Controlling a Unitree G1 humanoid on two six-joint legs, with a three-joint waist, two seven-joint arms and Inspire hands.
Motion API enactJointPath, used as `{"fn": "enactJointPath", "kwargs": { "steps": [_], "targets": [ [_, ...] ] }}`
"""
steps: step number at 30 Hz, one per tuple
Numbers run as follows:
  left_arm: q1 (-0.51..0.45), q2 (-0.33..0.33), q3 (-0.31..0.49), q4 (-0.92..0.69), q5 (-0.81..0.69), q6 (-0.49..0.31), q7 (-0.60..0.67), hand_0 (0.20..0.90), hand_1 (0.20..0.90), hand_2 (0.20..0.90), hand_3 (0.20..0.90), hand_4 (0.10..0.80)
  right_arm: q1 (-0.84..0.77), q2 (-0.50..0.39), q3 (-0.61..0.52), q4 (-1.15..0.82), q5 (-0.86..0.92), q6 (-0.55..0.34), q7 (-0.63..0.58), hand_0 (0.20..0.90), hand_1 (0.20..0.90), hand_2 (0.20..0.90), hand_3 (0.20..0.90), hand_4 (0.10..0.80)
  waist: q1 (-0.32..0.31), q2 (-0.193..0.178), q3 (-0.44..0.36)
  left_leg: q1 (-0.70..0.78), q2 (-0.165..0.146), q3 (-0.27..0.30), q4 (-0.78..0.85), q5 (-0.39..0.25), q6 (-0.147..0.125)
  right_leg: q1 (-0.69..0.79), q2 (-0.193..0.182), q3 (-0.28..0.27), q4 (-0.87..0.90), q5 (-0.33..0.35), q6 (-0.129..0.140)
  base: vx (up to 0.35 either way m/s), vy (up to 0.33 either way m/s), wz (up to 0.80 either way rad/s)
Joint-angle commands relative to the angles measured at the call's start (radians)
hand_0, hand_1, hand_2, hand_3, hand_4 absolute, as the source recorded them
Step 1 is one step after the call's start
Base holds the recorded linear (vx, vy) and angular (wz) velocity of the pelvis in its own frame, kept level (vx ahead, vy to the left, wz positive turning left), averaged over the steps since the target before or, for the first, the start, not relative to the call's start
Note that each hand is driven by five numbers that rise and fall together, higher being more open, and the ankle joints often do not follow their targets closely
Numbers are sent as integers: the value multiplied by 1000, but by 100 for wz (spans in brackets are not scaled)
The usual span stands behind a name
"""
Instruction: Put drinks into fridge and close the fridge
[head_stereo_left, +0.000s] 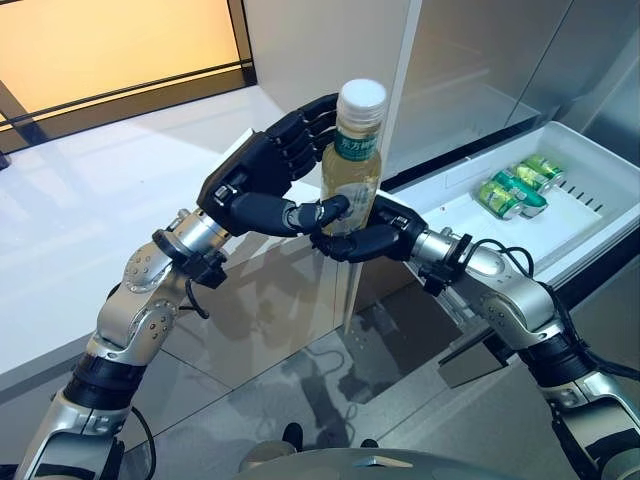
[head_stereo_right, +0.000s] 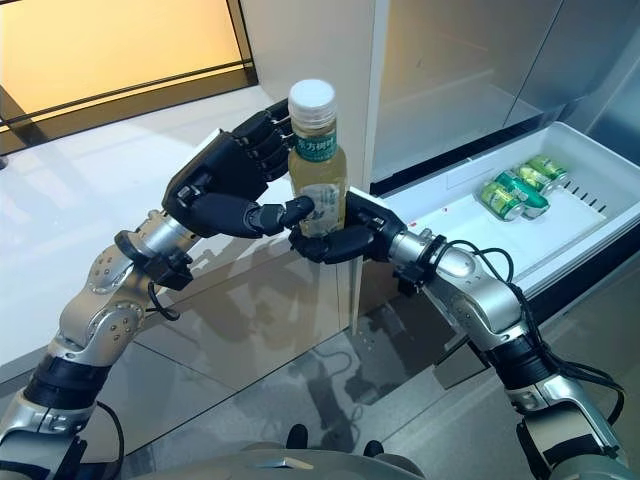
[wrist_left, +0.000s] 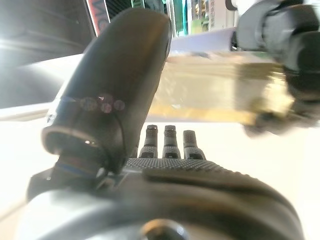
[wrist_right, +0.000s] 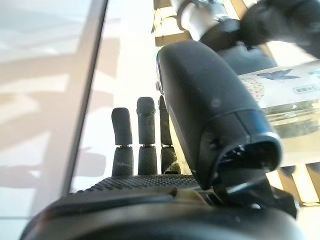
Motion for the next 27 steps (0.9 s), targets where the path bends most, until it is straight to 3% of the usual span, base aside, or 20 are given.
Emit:
{"fn": "enactJointPath", "kwargs": {
  "steps": [1,4,8,10,13,18,21,27],
  "targets": [
    [11,4,76,5,-29,-81,3,900,900,900,900,800,-108,12,-158,-149,69,-217,1,300,300,300,200,100,12,-31,-124,8,-51,19,1,-79,44,-22,-18,25,20,16,56,-38,-3,0],
    [66,-10,116,19,-61,-63,-26,900,900,900,900,800,-92,-14,-196,-177,67,-223,0,300,300,300,200,100,14,-33,-124,6,-51,18,1,-79,44,-24,-17,25,21,14,55,-40,0,0],
    [123,-64,137,20,-233,31,-162,900,900,900,900,800,-58,-35,-247,-204,52,-238,-7,300,300,300,200,100,13,-34,-121,5,-50,18,1,-80,43,-26,-17,24,21,15,54,-40,5,1],
    [150,-131,128,10,-384,155,-279,900,900,900,900,800,-41,-42,-273,-218,36,-246,-9,300,300,300,200,100,9,-36,-119,4,-49,19,1,-82,42,-28,-17,28,21,16,53,0,0,0],
    [185,-200,101,11,-489,250,-364,900,900,900,900,800,-33,-48,-295,-237,24,-240,-18,300,300,300,200,100,0,-36,-117,5,-47,25,1,-87,41,-33,-16,34,25,16,52,0,0,0],
    [247,-311,9,88,-542,373,-524,900,900,900,900,800,-36,-92,-321,-255,39,-231,-50,300,300,300,200,100,-14,-43,-111,7,-44,38,1,-95,40,-37,-14,46,24,20,49,0,0,0],
    [296,-339,-23,172,-623,472,-631,900,900,900,900,800,-31,-124,-346,-241,57,-236,-55,300,300,300,200,100,-19,-47,-105,6,-43,44,1,-96,39,-39,-13,53,22,23,48,-26,11,-5],
    [381,-365,-71,336,-573,528,-754,900,900,900,900,800,-11,-149,-377,-234,77,-251,-47,300,300,300,200,100,-28,-54,-97,-2,-40,53,1,-98,39,-49,-12,65,20,27,51,-42,4,-5]
  ]
}}
